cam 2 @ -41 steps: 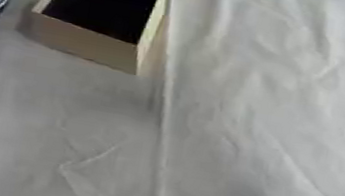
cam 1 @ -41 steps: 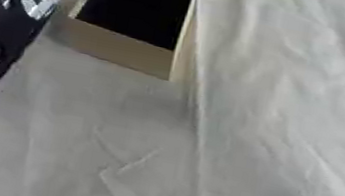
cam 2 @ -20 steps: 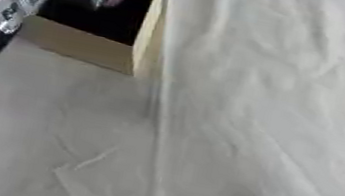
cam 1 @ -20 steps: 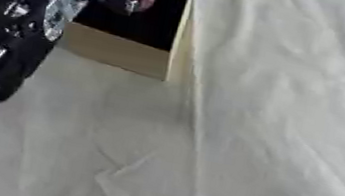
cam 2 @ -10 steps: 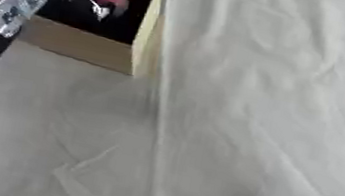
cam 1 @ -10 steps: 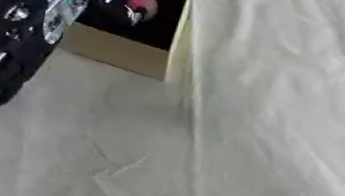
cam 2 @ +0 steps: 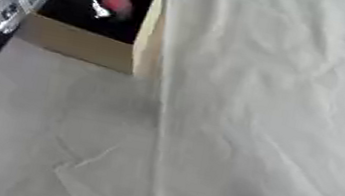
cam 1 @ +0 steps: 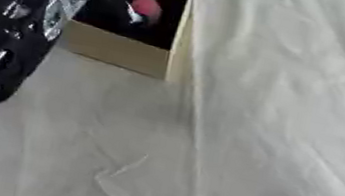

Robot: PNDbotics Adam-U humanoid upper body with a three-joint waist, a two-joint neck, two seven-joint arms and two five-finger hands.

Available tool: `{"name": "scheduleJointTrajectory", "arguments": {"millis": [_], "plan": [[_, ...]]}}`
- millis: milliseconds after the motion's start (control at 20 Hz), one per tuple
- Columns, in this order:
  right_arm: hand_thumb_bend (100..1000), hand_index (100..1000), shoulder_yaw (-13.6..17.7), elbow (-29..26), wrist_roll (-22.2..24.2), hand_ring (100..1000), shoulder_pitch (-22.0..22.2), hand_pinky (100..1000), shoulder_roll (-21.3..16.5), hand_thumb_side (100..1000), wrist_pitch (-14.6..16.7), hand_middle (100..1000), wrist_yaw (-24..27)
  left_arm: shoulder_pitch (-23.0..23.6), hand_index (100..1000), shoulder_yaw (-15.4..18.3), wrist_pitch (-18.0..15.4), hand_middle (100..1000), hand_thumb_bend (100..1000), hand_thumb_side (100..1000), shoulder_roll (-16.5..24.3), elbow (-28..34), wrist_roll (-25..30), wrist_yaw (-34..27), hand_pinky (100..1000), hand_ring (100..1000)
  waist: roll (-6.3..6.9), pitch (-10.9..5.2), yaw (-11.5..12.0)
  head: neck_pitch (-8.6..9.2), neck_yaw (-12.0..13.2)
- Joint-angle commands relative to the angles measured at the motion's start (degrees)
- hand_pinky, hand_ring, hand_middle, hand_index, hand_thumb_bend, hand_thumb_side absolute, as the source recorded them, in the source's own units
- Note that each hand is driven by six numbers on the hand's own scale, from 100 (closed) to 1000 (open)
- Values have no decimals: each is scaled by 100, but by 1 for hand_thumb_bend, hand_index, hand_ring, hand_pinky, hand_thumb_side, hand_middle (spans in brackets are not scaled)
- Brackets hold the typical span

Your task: Pick up objects on the table and place them in the box.

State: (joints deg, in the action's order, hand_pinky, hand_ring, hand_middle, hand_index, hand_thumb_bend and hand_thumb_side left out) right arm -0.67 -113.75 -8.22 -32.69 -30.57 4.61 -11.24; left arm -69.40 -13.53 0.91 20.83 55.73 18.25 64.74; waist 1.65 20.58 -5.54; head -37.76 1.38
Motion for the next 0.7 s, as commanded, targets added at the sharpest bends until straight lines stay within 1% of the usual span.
{"name": "scheduleJointTrajectory", "arguments": {"millis": [50,100,150,250,350,450,550,700], "plan": [[100,835,78,-84,-6,775,-26,884,-94,924,-15,677,25,-123,842,45,22,725,404,467,236,435,-107,-213,633,754,-21,-181,17,-53,6],[100,835,82,-84,-8,775,-18,884,-98,924,-16,677,21,-122,840,37,37,723,399,467,285,572,-118,-298,629,752,-19,-192,31,-74,1],[100,835,86,-84,-12,775,-10,885,-103,924,-18,678,16,-116,828,28,60,707,353,459,344,715,-120,-386,608,735,-16,-204,47,-96,-7],[100,835,97,-84,-22,776,7,885,-112,922,-23,678,2,-94,823,27,93,699,320,465,473,1007,-129,-566,594,726,-12,-231,89,-141,-27],[100,836,100,-84,-24,776,17,885,-122,922,-21,679,-14,-44,828,41,98,704,309,466,600,1296,-156,-744,594,730,-10,-258,129,-174,-44],[100,836,107,-84,-32,777,29,885,-134,921,-21,680,-29,26,827,86,72,701,278,453,730,1574,-253,-915,583,727,-10,-288,170,-206,-63],[100,836,112,-84,-40,777,41,885,-139,920,-17,680,-41,97,833,186,-12,702,280,418,843,1847,-398,-1083,574,726,-14,-318,211,-233,-85],[100,837,118,-84,-50,778,58,885,-140,919,-18,681,-58,273,836,413,-188,703,291,411,1019,2257,-644,-1335,569,725,-22,-359,263,-267,-112]]}}
